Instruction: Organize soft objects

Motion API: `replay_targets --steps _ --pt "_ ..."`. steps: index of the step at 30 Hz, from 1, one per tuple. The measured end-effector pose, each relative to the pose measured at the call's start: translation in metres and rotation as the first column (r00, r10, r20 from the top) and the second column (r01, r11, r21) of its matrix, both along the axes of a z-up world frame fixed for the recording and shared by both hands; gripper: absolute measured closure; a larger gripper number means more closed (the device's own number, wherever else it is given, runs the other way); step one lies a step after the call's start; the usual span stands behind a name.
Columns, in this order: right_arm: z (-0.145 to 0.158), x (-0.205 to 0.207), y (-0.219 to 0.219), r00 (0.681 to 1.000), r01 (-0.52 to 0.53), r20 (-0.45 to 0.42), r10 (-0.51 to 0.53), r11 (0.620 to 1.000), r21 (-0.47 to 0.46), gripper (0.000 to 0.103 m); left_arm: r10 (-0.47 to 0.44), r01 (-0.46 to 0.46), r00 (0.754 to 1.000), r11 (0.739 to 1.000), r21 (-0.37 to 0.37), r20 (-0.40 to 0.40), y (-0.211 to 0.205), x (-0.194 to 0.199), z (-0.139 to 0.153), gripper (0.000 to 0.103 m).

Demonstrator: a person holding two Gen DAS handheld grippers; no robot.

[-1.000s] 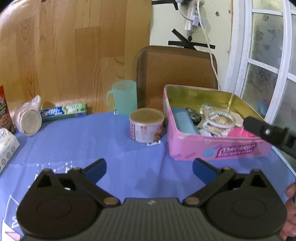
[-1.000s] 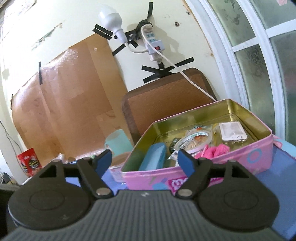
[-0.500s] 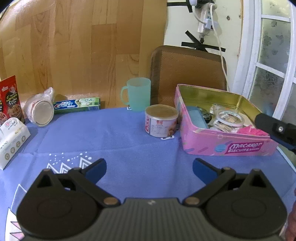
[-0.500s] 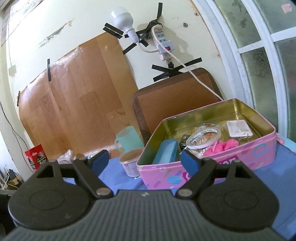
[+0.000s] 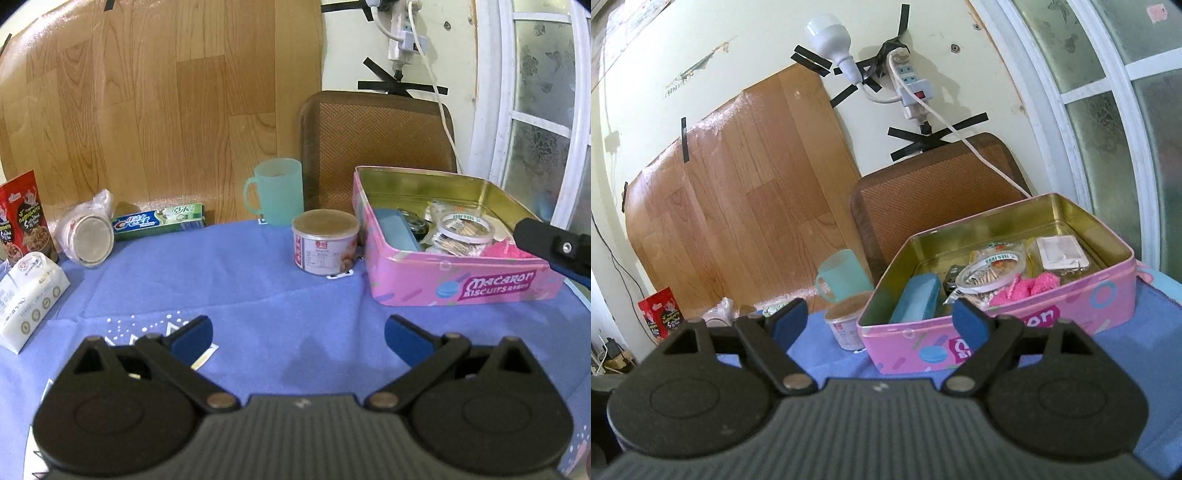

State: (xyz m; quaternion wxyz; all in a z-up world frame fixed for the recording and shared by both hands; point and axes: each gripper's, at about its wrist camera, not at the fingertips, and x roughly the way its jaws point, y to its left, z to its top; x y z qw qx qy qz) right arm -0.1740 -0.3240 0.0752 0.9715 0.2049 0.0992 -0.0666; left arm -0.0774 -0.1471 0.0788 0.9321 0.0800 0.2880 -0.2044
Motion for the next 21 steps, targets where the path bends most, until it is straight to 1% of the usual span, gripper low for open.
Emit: replay_targets --steps 6,10,13,17,21 --pt "-0.0036 0.0028 -0.0004 1.000 0.006 -0.019 -0.005 1.000 0.014 0.013 -0.025 0.024 0.999 0.999 -0.026 -0.041 0.0018 0.0027 -0.0050 0.000" --pt "-0.0037 0.0032 0.0019 1.000 0.007 -0.025 -0.006 1.000 0.011 0.013 -0.007 0.006 0.999 1.000 -0.017 -0.033 0.0029 0.0037 -0.0067 0.000" --pt "-0.0039 0.0028 0.0025 1.000 0.008 -0.025 -0.008 1.000 0.000 0.013 -0.016 0.015 0.998 1.000 -0.021 -0.053 0.0030 0.0059 -0.0085 0.000" --pt "-0.0059 0.0076 0.0006 0.999 0.010 -0.038 -0.009 1.000 0.017 0.012 0.007 -0.007 1.000 1.000 0.001 -0.023 0.0042 0.0056 -0.0069 0.000" --pt "-0.0060 0.0089 0.0006 0.999 0.000 -0.042 0.001 1.000 0.024 0.012 0.029 -0.030 0.999 0.999 -0.018 -0.022 0.0097 0.0078 -0.0035 0.000"
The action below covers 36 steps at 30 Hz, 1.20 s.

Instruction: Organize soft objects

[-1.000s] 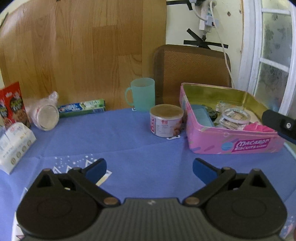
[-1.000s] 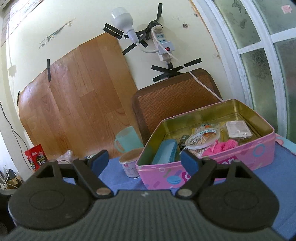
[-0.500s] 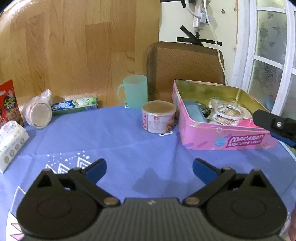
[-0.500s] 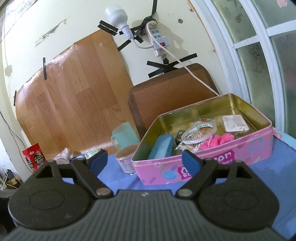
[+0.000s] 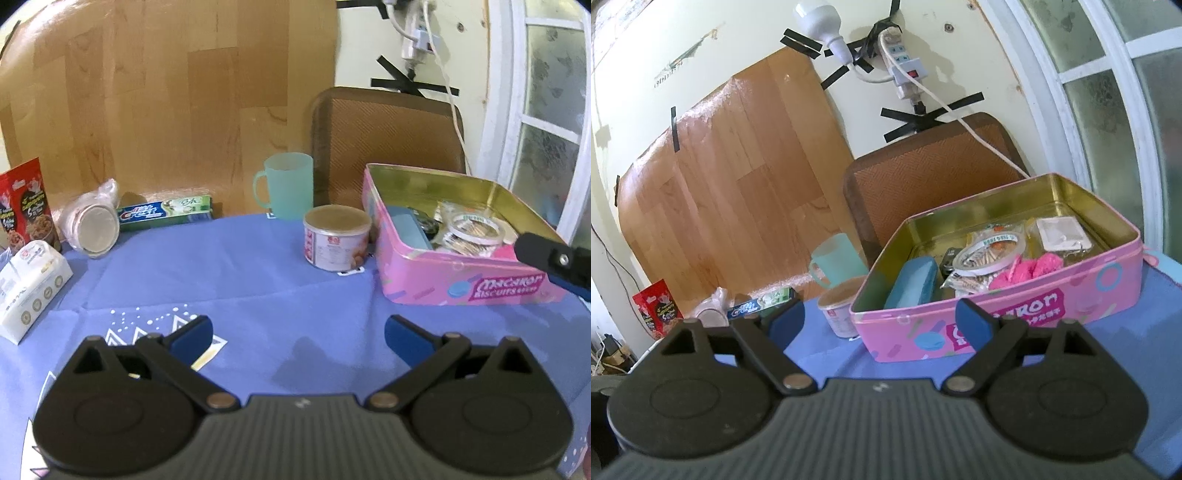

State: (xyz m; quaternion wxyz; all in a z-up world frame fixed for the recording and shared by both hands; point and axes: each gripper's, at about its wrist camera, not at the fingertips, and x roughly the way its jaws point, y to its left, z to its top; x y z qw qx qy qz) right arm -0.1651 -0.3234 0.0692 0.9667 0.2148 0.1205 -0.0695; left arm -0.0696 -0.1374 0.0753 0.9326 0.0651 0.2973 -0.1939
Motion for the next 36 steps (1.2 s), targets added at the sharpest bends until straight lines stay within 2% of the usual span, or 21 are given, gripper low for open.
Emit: replay_targets --steps 4,17,21,25,30,36 --pt "-0.001 -0.004 0.002 1.000 0.010 0.002 -0.010 1.000 -0.018 0.012 0.021 -0.021 1.000 1.000 0.013 -0.011 0.000 0.004 -0.001 0.000" --pt "0.000 -0.013 0.000 0.999 0.047 -0.004 -0.047 0.999 -0.021 0.012 -0.010 0.010 1.000 1.000 -0.006 -0.019 -0.007 -0.006 -0.001 0.000" --pt "0.000 -0.014 -0.001 0.999 0.052 -0.007 -0.052 0.998 -0.024 0.012 -0.005 0.005 1.000 1.000 0.018 -0.011 -0.010 -0.009 -0.002 0.000" --pt "-0.001 -0.015 -0.001 0.998 0.057 -0.006 -0.057 0.998 -0.026 0.012 -0.015 0.016 0.999 1.000 0.018 -0.046 -0.010 -0.008 -0.003 0.000" --pt "-0.003 -0.013 -0.002 0.998 0.057 -0.015 -0.057 0.998 -0.017 0.012 0.003 -0.002 1.000 0.998 0.061 -0.015 -0.014 -0.010 -0.007 0.000" --pt "-0.005 -0.014 -0.004 0.998 0.058 -0.019 -0.058 0.998 -0.019 0.012 0.010 -0.009 1.000 0.997 0.074 -0.011 -0.015 -0.009 -0.008 0.000"
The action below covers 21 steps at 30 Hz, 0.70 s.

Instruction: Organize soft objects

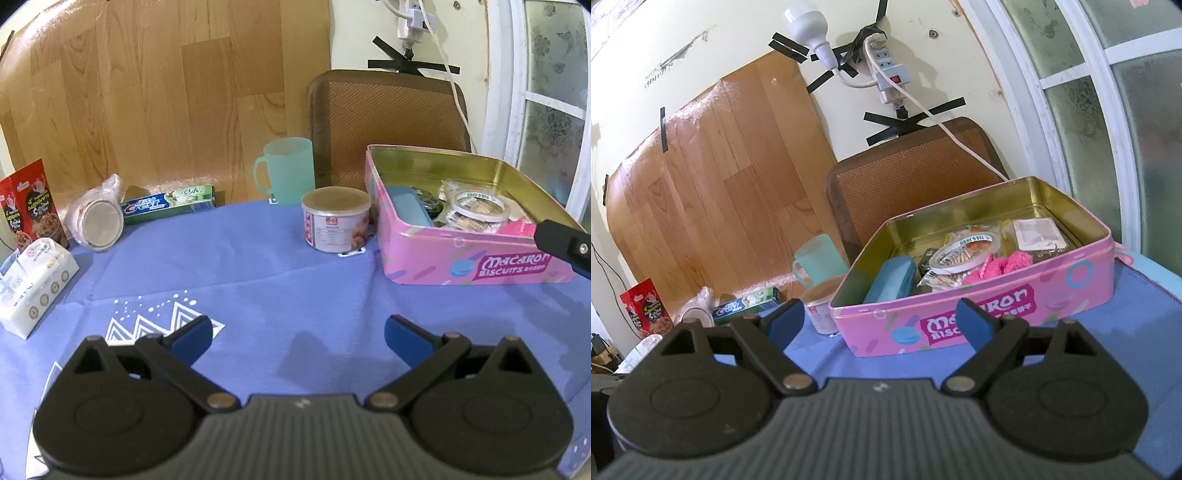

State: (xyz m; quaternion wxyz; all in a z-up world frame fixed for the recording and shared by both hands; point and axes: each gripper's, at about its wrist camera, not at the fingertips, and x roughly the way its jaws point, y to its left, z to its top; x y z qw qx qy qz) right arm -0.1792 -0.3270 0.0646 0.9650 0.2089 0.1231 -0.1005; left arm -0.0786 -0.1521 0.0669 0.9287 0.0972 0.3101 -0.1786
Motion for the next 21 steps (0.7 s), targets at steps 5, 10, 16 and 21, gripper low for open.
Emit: replay_targets --steps 5,10,16,21 --pt "-0.0005 0.0002 0.0004 1.000 0.000 -0.004 0.000 1.000 0.001 0.012 -0.004 0.004 1.000 1.000 -0.002 0.005 0.0012 -0.0012 0.0003 0.000" --pt "-0.0005 -0.0002 0.0024 1.000 -0.004 -0.003 0.004 1.000 -0.002 0.012 -0.008 0.008 1.000 1.000 -0.005 -0.009 0.0030 -0.0005 -0.0003 0.000" --pt "-0.0010 -0.0005 0.0027 1.000 -0.003 -0.003 0.003 1.000 -0.003 0.012 -0.013 0.013 0.999 1.000 0.002 -0.029 0.0011 -0.0013 -0.0032 0.000" --pt "-0.0016 -0.0011 0.0036 1.000 -0.002 -0.005 0.002 1.000 -0.002 0.012 -0.017 0.017 0.999 1.000 0.006 -0.042 0.0000 -0.0008 -0.0049 0.000"
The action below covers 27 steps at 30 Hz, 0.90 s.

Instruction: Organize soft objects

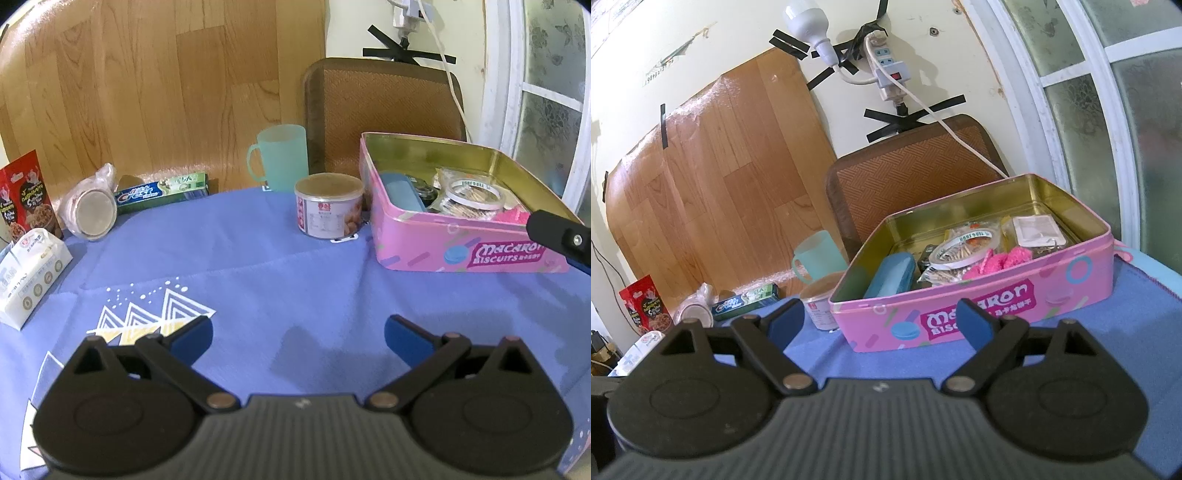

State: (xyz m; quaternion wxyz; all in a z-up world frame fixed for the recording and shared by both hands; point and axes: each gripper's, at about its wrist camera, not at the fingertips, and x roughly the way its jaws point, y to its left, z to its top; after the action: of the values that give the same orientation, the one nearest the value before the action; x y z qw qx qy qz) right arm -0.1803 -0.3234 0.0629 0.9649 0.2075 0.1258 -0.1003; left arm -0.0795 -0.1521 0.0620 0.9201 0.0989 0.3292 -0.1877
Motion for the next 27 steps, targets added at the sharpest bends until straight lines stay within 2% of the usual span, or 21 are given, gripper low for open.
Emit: replay_targets --steps 27 --pt "-0.002 0.000 -0.002 1.000 0.006 -0.004 -0.006 1.000 0.008 0.012 -0.026 0.027 0.998 0.999 0.023 -0.056 -0.007 -0.001 -0.012 0.000"
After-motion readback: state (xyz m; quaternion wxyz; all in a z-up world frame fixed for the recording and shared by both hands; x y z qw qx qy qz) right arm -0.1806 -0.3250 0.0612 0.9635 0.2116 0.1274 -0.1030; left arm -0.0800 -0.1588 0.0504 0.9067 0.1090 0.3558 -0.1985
